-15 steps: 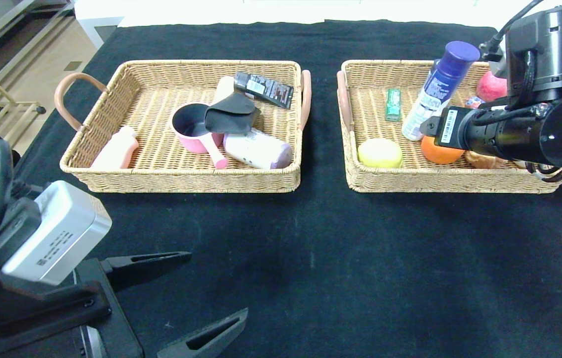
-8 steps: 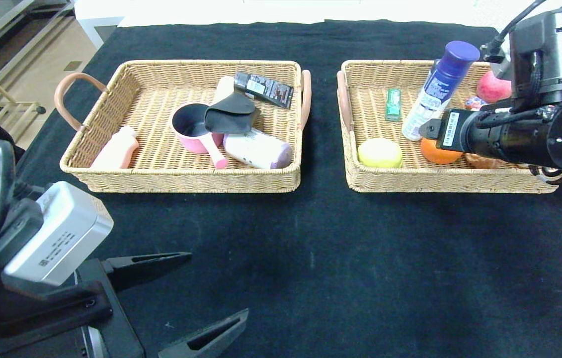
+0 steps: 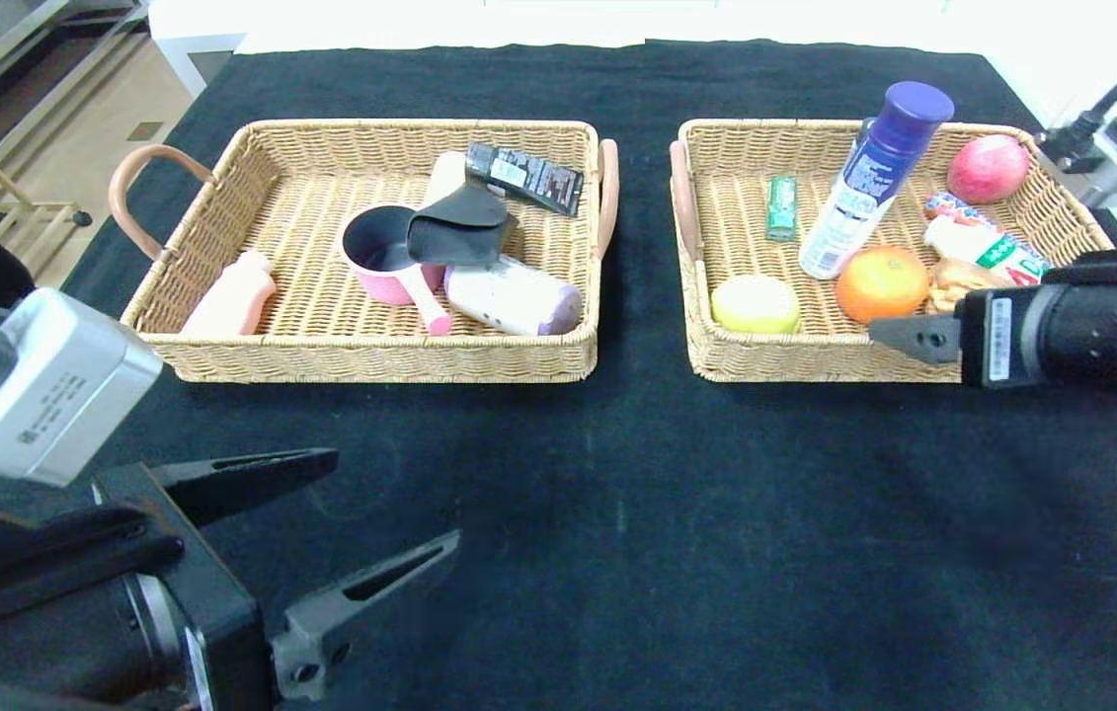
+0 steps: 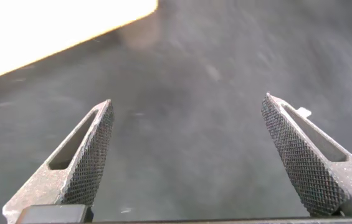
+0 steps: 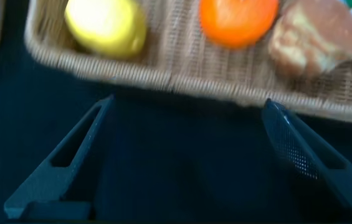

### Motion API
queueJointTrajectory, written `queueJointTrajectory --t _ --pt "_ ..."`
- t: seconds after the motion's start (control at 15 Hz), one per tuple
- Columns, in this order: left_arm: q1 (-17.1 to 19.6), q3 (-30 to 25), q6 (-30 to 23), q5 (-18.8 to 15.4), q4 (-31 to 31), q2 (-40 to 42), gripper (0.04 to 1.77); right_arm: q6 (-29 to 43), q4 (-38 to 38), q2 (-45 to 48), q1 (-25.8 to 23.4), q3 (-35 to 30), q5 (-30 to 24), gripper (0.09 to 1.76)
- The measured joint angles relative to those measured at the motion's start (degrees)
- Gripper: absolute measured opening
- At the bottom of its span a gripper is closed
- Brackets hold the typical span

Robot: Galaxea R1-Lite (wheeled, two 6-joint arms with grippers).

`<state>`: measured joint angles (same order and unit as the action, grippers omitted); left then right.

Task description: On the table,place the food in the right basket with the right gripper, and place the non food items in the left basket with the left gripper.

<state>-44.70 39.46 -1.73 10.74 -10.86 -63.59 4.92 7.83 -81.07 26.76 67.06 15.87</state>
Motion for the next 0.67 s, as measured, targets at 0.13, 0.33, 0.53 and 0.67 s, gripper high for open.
queueJointTrajectory --t 0.13,0.33,0.53,0.67 --pt "0.96 -0.33 -0.2 2.07 0.5 0.5 1.72 -4.29 0.02 6.07 -0.83 -5.62 -6.21 1.7" --pt "5.73 -2.08 -0.39 3.06 1.08 2.51 1.72 -8.67 1.35 16.37 -2.12 -13.53 -13.48 1.7" --pt "11.43 -4.44 -0.39 2.77 6.9 7.56 1.72 -10.73 9.18 26.61 -2.6 -17.77 -17.52 1.7" --pt "14.56 -5.23 -0.38 2.16 11.35 12.13 1.72 -11.18 15.52 33.46 -2.58 -18.72 -19.26 1.7"
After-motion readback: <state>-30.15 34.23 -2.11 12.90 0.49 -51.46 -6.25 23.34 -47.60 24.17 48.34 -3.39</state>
